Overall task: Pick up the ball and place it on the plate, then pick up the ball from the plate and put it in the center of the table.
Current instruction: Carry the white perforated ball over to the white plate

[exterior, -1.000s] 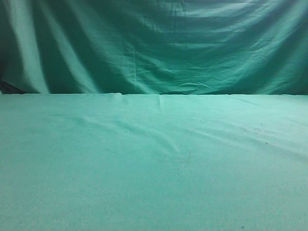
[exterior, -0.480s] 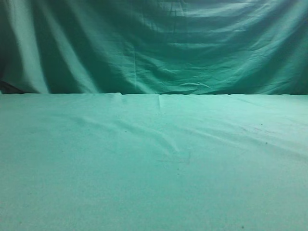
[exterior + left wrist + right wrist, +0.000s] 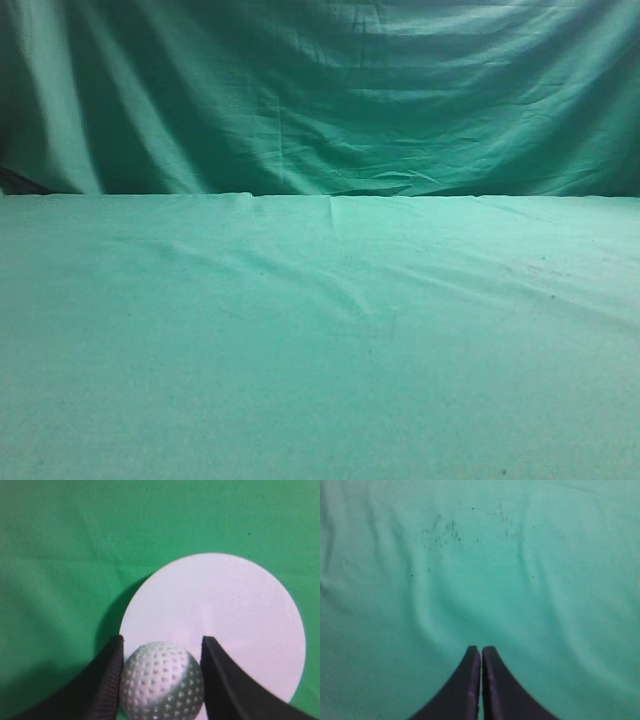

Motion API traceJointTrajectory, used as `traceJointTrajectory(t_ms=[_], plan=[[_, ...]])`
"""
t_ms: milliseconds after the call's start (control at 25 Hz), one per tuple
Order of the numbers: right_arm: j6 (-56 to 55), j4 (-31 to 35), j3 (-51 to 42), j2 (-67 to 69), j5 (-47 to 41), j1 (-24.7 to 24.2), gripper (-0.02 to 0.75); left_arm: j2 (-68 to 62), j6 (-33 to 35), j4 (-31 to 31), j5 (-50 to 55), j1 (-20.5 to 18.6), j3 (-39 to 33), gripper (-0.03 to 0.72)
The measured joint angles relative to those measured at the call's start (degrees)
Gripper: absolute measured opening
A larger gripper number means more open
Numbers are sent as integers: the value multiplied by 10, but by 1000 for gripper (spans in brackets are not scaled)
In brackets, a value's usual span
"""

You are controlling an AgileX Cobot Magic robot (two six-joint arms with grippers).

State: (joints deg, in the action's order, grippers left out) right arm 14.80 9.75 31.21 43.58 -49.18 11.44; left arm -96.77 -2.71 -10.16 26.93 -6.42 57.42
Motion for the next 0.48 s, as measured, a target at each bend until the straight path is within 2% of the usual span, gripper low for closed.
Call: traceJointTrajectory(t_ms=[240,400,480], plan=[[0,0,0,0,4,0,0,-7,0,0,-16,0,0,314],[1,8,0,0,5,0,0,-7,0,9,-16,0,5,605],[1,13,0,0,5,0,0,-7,0,44,3,0,30,659]])
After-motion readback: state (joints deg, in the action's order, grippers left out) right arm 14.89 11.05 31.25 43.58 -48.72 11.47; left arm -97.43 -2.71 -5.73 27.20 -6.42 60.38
